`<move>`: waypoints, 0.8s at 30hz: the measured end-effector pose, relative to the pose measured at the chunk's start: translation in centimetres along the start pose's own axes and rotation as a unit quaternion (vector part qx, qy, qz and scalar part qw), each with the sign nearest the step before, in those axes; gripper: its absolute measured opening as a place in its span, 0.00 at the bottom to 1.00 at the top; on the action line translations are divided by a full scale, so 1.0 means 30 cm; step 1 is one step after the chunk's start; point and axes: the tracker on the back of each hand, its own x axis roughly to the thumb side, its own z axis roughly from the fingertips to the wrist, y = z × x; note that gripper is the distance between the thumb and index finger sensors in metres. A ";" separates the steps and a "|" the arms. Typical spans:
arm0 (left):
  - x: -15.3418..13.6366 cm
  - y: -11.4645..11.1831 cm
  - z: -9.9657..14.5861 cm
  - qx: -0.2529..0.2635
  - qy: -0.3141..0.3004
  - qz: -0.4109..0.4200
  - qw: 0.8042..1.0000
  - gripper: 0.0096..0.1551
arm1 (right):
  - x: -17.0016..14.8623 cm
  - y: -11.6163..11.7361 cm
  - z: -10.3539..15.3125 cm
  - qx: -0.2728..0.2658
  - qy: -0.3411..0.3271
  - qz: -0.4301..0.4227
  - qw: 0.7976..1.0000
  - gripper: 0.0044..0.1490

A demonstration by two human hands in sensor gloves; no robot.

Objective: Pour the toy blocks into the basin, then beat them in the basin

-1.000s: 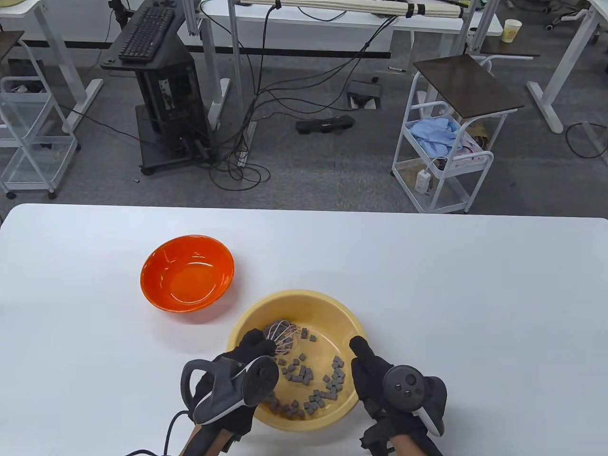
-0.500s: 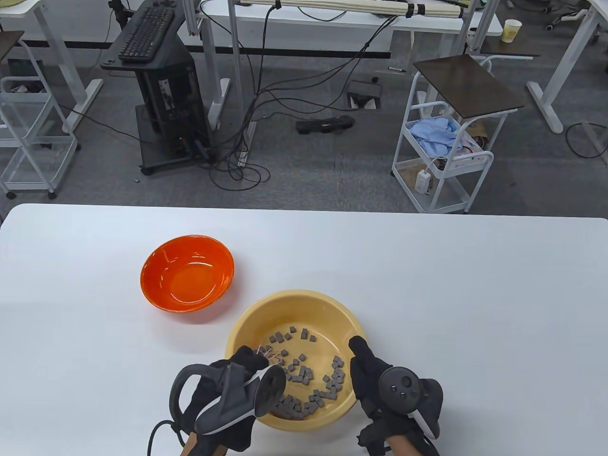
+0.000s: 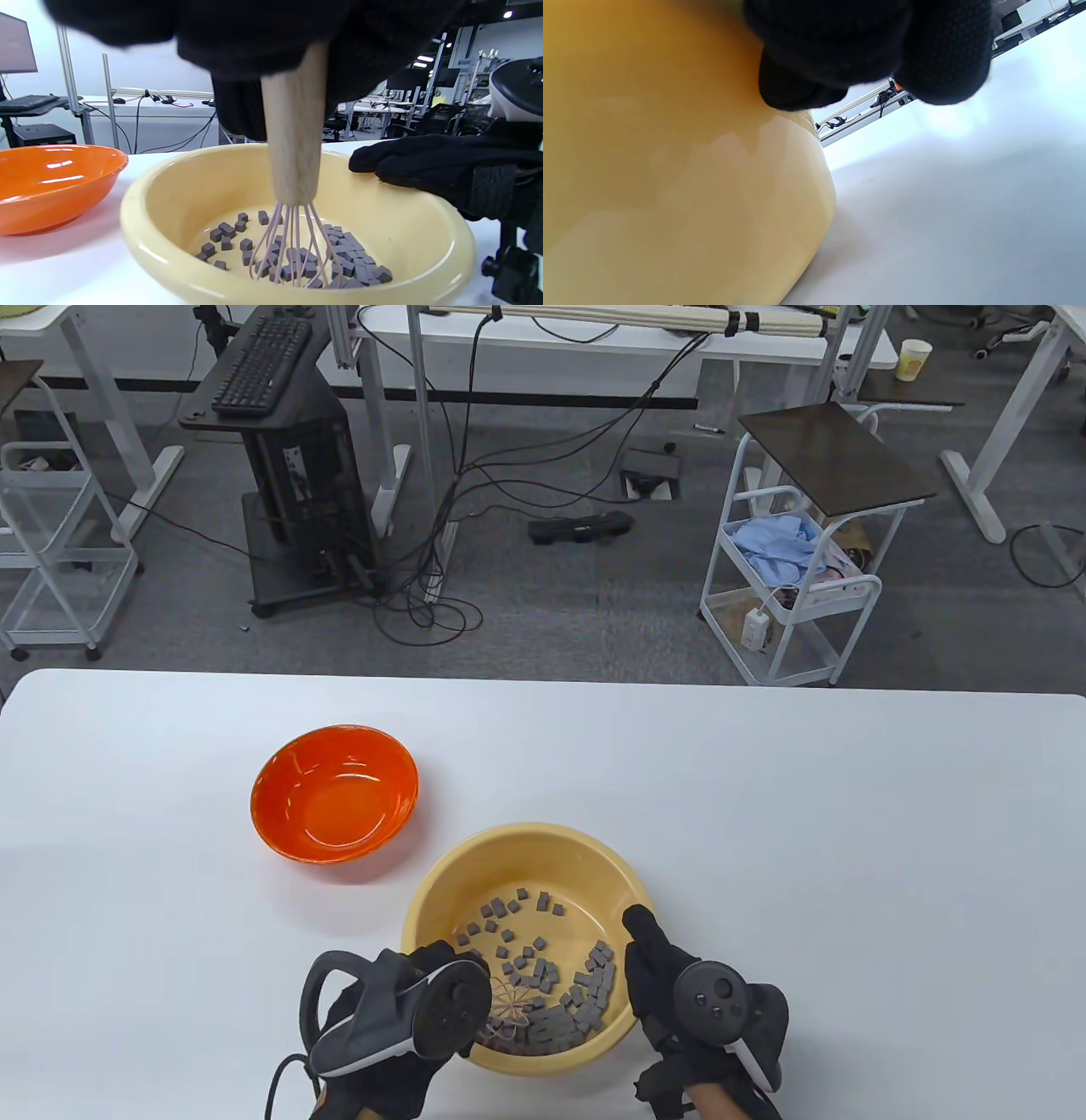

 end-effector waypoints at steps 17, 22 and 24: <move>-0.076 -0.118 -0.096 -0.040 -0.061 0.183 0.981 0.20 | 0.007 0.015 0.000 -0.038 0.022 -0.018 0.999 0.25; -0.064 -0.155 -0.113 -0.016 -0.065 0.171 0.983 0.21 | 0.005 0.016 -0.001 -0.037 0.026 -0.021 0.999 0.25; -0.049 -0.170 -0.118 0.004 -0.062 0.155 0.986 0.21 | 0.005 0.016 -0.001 -0.036 0.027 -0.022 0.999 0.25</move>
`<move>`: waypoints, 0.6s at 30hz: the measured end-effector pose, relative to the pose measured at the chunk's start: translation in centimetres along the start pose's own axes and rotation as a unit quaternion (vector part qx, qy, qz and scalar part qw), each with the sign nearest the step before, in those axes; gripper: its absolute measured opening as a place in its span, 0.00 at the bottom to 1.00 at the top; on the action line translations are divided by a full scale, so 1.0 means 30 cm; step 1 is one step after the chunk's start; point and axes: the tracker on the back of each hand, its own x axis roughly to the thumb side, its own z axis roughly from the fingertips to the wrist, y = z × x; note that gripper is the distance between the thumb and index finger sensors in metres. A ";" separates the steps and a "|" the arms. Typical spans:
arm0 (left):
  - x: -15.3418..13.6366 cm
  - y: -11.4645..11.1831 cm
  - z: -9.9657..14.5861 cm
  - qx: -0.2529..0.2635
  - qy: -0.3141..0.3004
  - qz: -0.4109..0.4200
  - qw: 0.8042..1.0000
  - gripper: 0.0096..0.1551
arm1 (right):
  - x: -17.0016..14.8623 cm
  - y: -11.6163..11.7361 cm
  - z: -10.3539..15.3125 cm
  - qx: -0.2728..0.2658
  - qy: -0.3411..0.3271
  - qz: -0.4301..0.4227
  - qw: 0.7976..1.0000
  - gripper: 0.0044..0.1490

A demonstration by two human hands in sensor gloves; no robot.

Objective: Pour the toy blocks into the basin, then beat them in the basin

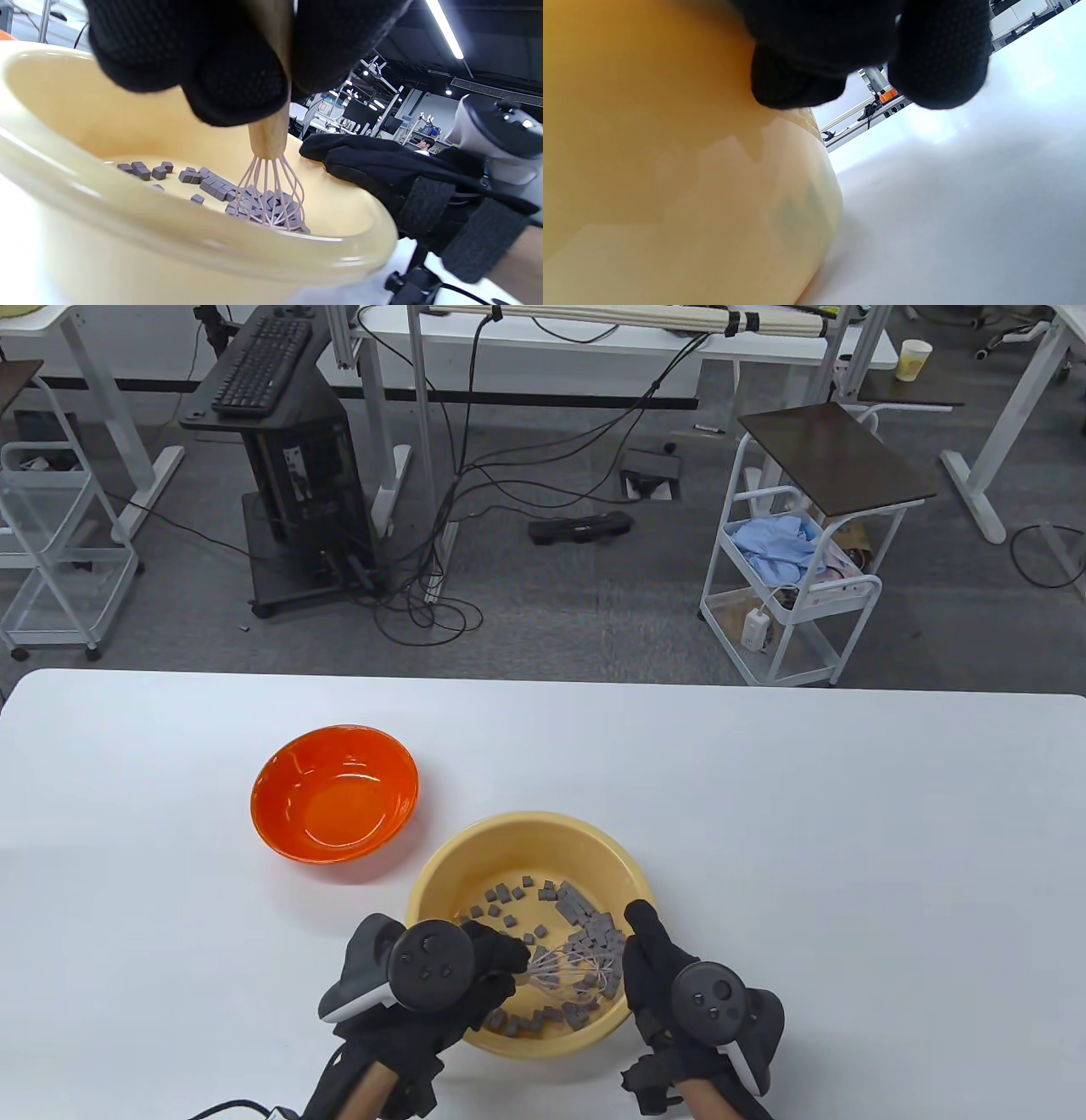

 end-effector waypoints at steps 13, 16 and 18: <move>0.031 -0.043 0.000 0.112 0.090 -0.195 0.970 0.19 | -0.007 -0.003 -0.001 0.012 -0.001 -0.011 1.000 0.26; 0.029 -0.014 0.017 0.124 0.125 -0.224 0.959 0.17 | -0.006 -0.004 -0.002 0.012 -0.001 -0.010 1.000 0.26; 0.030 0.000 0.022 0.122 0.135 -0.241 0.953 0.17 | -0.007 -0.003 -0.002 0.012 -0.001 -0.010 1.000 0.26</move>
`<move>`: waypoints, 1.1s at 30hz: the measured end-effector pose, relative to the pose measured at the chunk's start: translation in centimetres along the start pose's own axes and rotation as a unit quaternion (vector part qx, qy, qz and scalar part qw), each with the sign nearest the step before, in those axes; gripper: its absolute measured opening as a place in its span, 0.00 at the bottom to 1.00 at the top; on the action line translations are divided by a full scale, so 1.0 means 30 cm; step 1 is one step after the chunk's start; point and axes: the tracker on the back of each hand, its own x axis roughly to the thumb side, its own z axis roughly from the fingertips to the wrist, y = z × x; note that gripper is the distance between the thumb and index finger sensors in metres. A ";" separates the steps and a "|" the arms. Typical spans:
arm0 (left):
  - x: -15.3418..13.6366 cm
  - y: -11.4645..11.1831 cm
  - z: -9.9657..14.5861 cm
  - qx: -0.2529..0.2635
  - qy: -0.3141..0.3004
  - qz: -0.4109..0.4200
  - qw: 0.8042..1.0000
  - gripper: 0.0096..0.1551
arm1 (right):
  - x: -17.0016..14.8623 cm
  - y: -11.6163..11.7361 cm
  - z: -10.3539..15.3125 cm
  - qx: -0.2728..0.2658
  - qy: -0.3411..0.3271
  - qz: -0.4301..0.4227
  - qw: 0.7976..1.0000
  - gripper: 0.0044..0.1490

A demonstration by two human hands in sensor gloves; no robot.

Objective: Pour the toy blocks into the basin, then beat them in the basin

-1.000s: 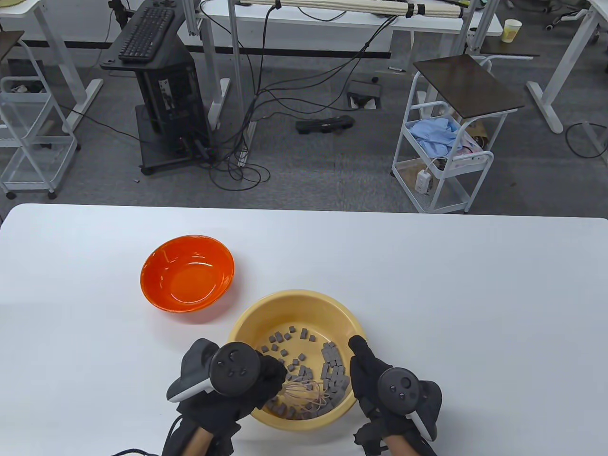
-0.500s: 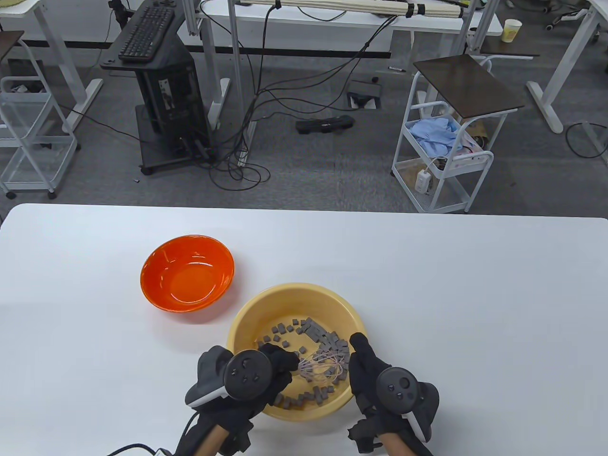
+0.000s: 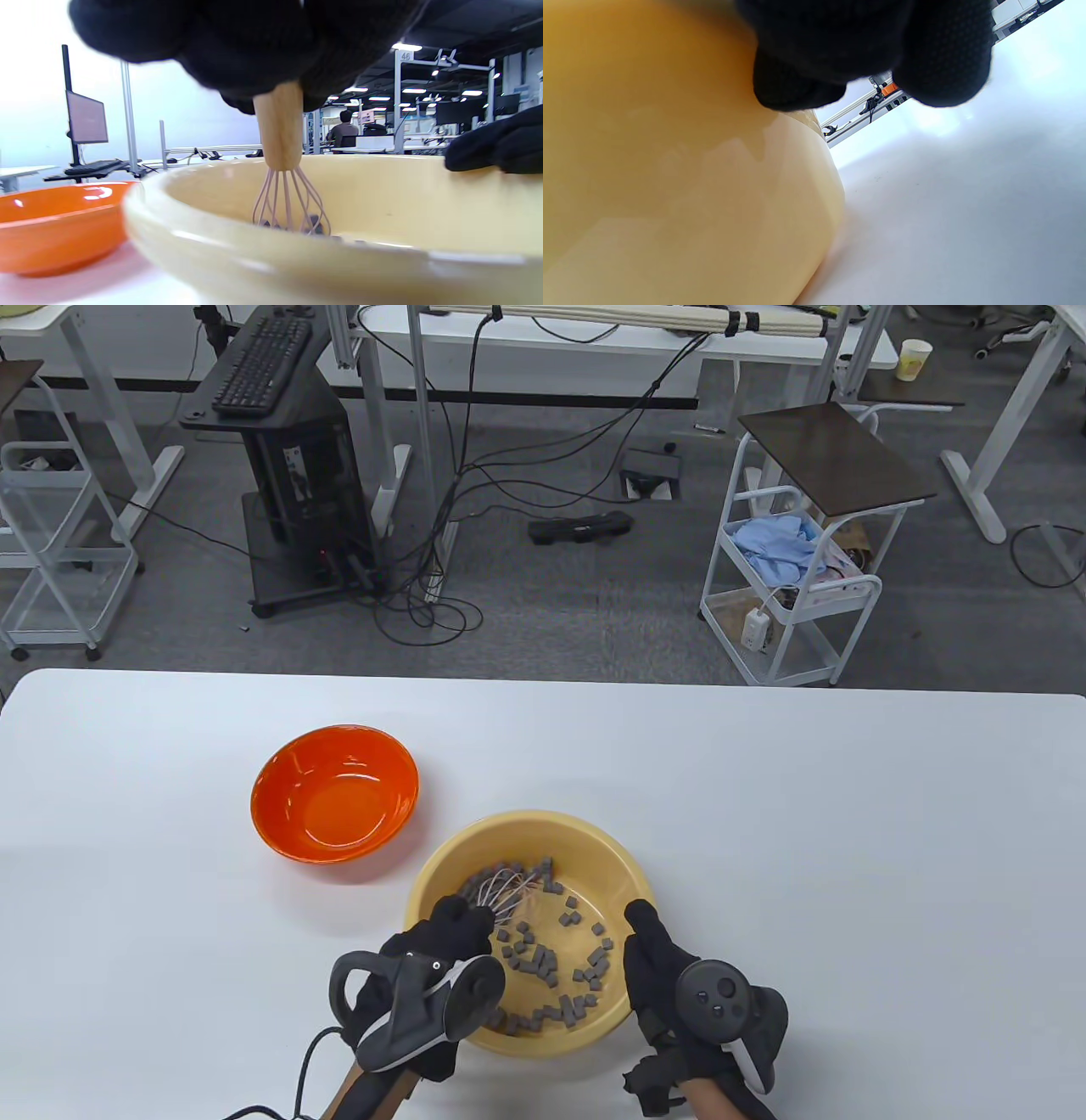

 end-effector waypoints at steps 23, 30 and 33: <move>0.009 0.160 0.061 -0.063 -0.047 0.022 0.997 0.20 | 0.002 0.004 -0.002 -0.001 -0.001 0.004 1.000 0.26; 0.011 0.152 0.058 -0.046 -0.069 0.081 0.993 0.20 | 0.000 0.005 -0.002 0.001 -0.001 0.001 1.000 0.26; 0.006 0.121 0.041 -0.056 -0.076 0.134 0.987 0.20 | -0.003 0.005 -0.004 0.005 -0.003 -0.004 1.000 0.26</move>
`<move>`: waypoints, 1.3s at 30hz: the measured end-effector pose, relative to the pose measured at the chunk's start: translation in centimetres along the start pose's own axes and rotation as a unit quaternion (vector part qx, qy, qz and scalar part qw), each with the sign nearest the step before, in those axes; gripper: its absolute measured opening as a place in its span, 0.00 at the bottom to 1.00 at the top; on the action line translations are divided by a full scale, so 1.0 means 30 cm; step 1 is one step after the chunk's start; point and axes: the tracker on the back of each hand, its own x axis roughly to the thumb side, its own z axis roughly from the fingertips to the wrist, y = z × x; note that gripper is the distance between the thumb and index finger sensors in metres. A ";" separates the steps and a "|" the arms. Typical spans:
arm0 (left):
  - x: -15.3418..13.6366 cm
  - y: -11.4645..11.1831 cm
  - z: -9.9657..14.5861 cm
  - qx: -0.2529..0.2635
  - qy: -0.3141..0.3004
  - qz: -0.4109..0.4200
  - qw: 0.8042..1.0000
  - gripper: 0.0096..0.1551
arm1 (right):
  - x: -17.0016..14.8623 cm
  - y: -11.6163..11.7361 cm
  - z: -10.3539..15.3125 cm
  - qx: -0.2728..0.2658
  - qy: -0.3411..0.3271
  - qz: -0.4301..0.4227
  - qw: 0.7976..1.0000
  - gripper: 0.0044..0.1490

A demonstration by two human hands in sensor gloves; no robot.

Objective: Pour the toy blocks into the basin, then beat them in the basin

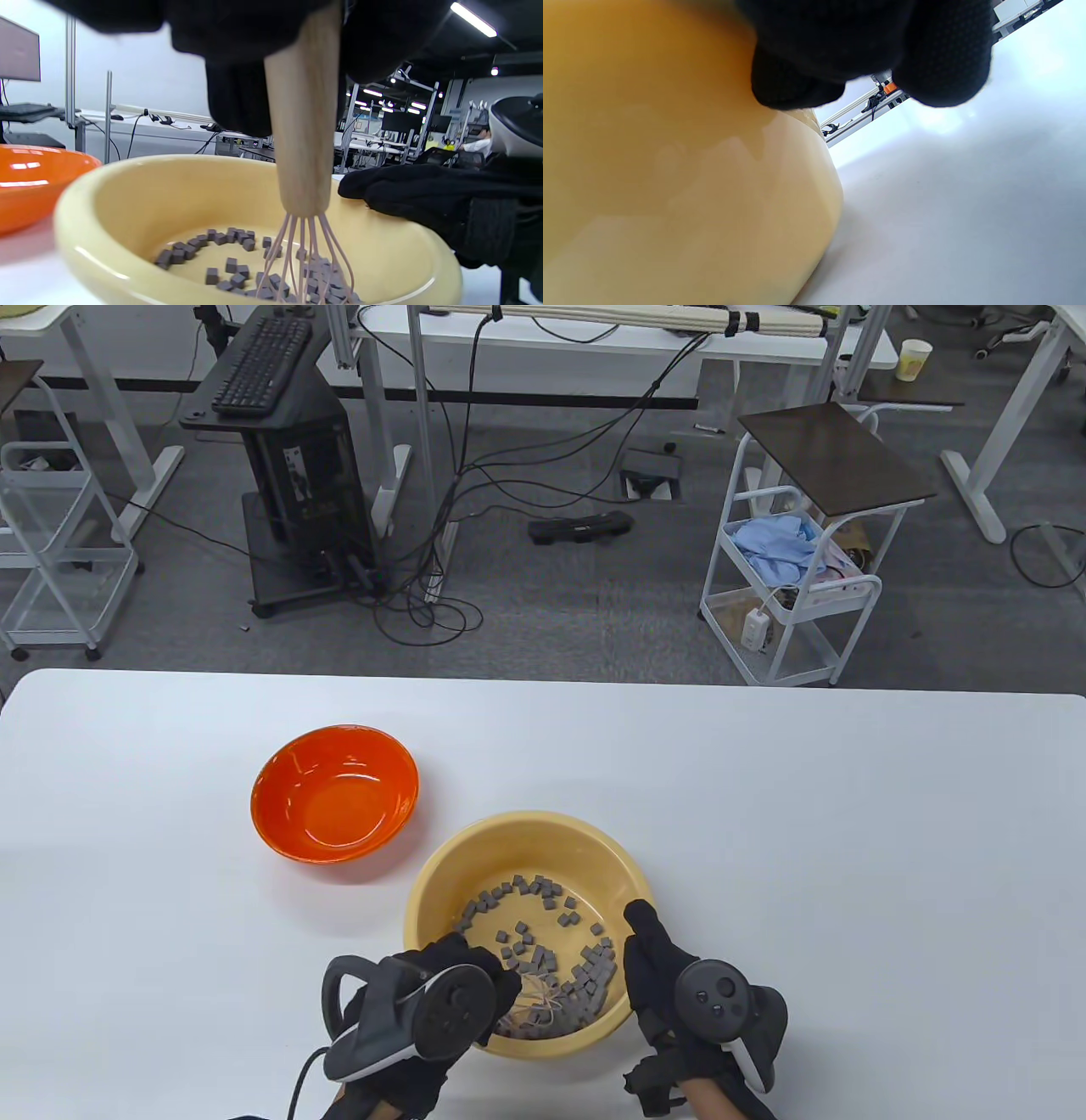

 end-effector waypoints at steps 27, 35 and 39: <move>-0.042 -0.156 -0.080 -0.030 0.051 -0.046 0.997 0.25 | -0.004 -0.002 0.001 0.004 -0.006 -0.005 1.000 0.26; -0.043 -0.081 -0.042 0.024 0.098 -0.134 0.986 0.21 | -0.003 -0.002 0.002 0.005 -0.006 -0.003 1.000 0.26; -0.049 -0.045 -0.025 0.033 0.108 -0.144 0.983 0.19 | -0.004 -0.002 0.002 0.005 -0.006 -0.002 1.000 0.26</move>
